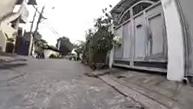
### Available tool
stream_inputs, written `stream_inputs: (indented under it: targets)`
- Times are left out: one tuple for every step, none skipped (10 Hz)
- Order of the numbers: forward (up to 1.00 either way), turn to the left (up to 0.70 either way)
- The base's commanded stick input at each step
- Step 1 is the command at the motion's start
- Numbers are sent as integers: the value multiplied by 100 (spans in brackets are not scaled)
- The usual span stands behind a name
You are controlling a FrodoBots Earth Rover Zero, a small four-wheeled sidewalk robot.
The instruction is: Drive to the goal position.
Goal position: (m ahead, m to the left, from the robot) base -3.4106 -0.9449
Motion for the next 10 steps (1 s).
stream_inputs:
  targets:
    - [14,0]
    - [14,0]
    - [14,0]
    - [14,0]
    - [14,0]
    - [14,0]
    - [14,0]
    - [15,0]
    - [14,0]
    - [14,0]
